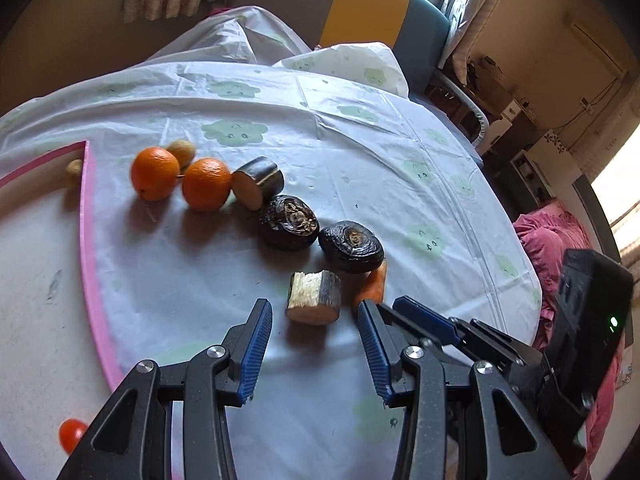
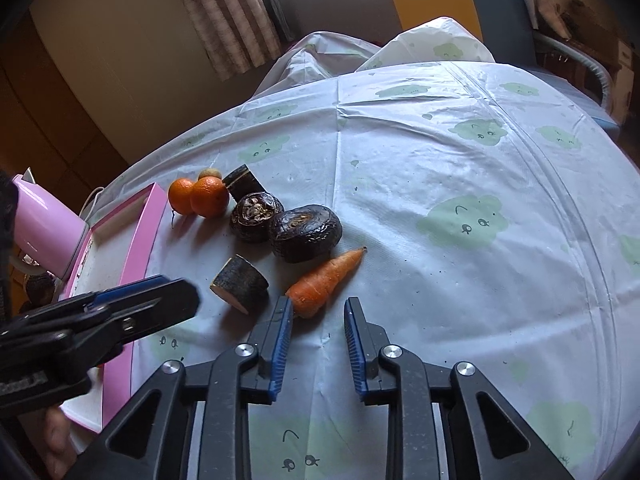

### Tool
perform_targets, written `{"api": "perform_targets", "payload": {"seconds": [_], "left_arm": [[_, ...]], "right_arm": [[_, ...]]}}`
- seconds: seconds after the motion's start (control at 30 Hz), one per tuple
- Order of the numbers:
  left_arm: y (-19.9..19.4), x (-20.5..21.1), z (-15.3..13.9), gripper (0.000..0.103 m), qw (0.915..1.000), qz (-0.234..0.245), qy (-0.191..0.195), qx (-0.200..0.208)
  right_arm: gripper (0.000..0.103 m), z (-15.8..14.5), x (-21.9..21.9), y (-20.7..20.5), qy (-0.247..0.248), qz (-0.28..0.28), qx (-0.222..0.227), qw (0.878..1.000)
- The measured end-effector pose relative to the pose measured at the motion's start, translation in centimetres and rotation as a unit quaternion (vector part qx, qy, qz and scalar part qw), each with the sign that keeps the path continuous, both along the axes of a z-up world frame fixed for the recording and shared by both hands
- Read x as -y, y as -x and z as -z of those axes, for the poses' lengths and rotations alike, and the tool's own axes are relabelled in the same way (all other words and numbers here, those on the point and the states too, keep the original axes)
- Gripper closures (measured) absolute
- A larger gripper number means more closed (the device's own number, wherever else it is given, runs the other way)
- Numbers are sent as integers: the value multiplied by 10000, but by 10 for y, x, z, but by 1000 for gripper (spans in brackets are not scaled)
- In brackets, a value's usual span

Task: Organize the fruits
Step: 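Grasp the cut dark root chunk with the left tool while the right tool grasps the carrot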

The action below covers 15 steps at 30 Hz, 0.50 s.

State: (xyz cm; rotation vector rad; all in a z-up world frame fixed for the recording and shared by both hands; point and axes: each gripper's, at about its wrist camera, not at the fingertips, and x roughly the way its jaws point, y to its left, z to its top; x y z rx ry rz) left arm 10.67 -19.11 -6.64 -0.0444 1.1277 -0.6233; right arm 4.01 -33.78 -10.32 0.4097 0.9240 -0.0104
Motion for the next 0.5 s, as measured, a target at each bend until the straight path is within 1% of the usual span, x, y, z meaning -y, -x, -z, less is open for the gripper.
{"api": "perform_targets", "payload": {"seconds": [0.1, 0.17, 0.2, 0.23, 0.33, 0.5], "left_arm": [[-10, 7, 11, 58, 9998, -69, -75, -142], [-14, 8, 18, 58, 9996, -92, -12, -274], [-15, 9, 20, 60, 9995, -90, 5, -309], [-14, 9, 21, 67, 9995, -70, 44, -315], [-9, 8, 20, 68, 9998, -53, 19, -195], [-2, -9, 9, 68, 9998, -208, -5, 27]], "right_arm": [[74, 1, 1, 0, -12, -33, 2, 10000], [73, 1, 1, 0, -20, -49, 8, 10000], [73, 1, 0, -1, -19, -62, 10, 10000], [73, 1, 0, -1, -25, -71, 9, 10000], [71, 1, -3, -3, -30, -109, 0, 9999], [70, 1, -8, -9, 0, -125, -50, 9999]]}}
